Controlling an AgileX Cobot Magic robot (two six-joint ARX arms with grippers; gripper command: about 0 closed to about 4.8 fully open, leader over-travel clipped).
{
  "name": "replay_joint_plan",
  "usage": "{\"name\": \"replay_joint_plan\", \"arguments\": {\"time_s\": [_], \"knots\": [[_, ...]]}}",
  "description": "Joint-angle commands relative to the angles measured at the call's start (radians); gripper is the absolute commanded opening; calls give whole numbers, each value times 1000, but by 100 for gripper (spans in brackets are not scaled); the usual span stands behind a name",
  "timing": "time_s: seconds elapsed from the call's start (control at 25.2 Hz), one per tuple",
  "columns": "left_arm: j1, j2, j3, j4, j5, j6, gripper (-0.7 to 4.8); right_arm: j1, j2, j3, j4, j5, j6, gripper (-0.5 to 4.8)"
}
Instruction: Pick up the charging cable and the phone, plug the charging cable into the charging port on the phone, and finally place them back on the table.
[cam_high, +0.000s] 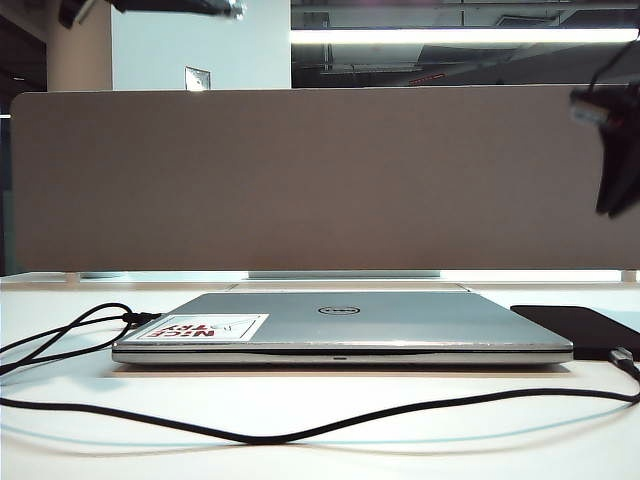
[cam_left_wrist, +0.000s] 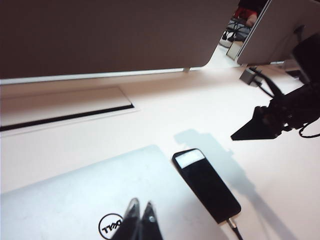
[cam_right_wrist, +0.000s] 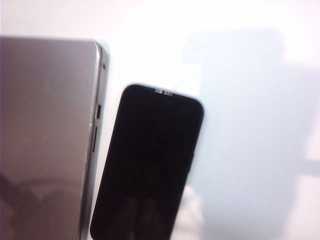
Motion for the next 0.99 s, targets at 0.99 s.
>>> {"name": "replay_joint_plan", "arguments": {"time_s": [0.99], "knots": [[2,-516,-157,-399,-3,101,-6,212,-826,-405,440,47,85,-6]]}}
